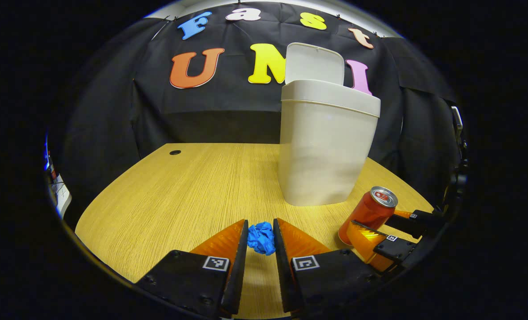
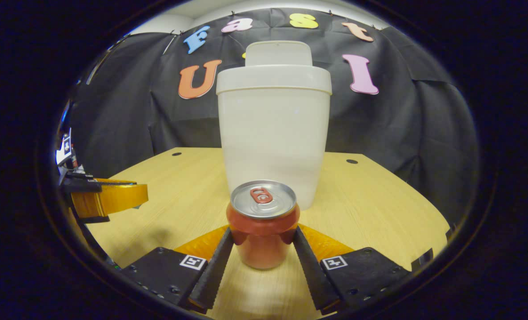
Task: Press the lid of the desktop garbage bin to open it, pick up the crumpled paper on the desktop and throw it into the bin, then pick up the pop can on the desktop and drop it into the bin, and finally close the garbage bin lid.
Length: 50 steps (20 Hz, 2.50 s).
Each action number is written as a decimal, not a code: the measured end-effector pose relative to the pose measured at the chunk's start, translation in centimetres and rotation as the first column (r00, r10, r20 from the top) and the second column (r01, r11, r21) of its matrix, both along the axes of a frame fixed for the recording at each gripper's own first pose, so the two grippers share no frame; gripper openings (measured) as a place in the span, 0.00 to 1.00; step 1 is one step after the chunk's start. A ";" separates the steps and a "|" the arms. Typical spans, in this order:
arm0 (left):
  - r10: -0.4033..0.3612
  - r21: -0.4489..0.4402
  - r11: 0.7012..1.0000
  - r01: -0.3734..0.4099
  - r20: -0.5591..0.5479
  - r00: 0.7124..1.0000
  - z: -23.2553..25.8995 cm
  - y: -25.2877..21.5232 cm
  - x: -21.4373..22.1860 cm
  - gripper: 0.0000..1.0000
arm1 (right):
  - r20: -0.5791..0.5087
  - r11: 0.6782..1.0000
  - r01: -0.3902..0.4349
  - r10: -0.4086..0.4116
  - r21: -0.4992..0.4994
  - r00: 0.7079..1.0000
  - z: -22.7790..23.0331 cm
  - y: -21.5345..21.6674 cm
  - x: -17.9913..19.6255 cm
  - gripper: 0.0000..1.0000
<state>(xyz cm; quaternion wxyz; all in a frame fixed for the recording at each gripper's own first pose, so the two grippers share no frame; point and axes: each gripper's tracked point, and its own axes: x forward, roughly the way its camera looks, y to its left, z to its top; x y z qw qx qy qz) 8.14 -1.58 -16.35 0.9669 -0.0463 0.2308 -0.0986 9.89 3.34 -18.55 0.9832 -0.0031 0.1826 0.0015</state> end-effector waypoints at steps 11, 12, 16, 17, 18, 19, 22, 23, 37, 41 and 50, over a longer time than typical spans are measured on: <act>0.132 0.061 0.988 -0.143 0.158 0.979 5.5 3.6 -1.0 0.38 | 0.243 0.995 -0.070 0.084 -0.064 0.966 11.7 -0.4 -6.0 0.78; 0.142 0.051 0.987 -0.153 0.170 0.975 6.1 3.5 -1.3 0.37 | 0.259 0.996 -0.070 0.083 -0.062 0.962 12.6 -1.0 -6.6 0.78; 0.104 0.021 0.994 -0.110 0.189 0.976 8.7 1.4 -3.5 0.37 | 0.301 0.998 -0.044 0.057 -0.049 0.952 16.0 -4.5 -7.8 0.78; 0.108 0.036 0.992 -0.118 0.203 0.973 9.6 1.6 -4.1 0.37 | 0.320 0.999 -0.015 0.029 -0.046 0.947 17.0 -5.9 -7.9 0.78; 0.115 0.054 0.990 -0.129 0.218 0.969 10.4 2.0 -4.6 0.37 | 0.332 0.999 0.013 0.004 -0.048 0.943 17.6 -7.2 -8.0 0.78; 0.124 0.059 0.988 -0.141 0.231 0.965 11.4 2.2 -4.8 0.37 | 0.340 0.998 0.038 -0.019 -0.050 0.940 18.2 -8.5 -8.1 0.78; 0.120 0.044 0.990 -0.137 0.275 0.954 15.4 1.4 -5.0 0.37 | 0.344 0.997 0.058 -0.038 -0.048 0.938 18.4 -10.3 -8.6 0.78; 0.113 0.041 0.991 -0.131 0.296 0.949 16.9 1.0 -4.8 0.37 | 0.338 0.998 0.051 -0.031 -0.049 0.941 18.4 -10.5 -8.6 0.77; 0.116 -0.104 0.991 -0.081 0.391 0.913 28.4 -3.4 6.4 0.37 | 0.345 0.991 -0.012 0.059 -0.136 0.937 18.8 -12.3 -9.6 0.79; 0.065 -0.120 0.993 -0.009 0.470 0.880 31.1 -6.5 11.4 0.37 | 0.359 0.995 0.019 0.018 -0.097 0.933 19.4 -14.4 -9.5 0.78; -0.058 -0.056 0.994 0.092 0.438 0.897 28.1 -14.7 19.2 0.42 | 0.357 0.999 0.043 -0.045 0.013 0.933 19.9 -18.0 -8.9 0.77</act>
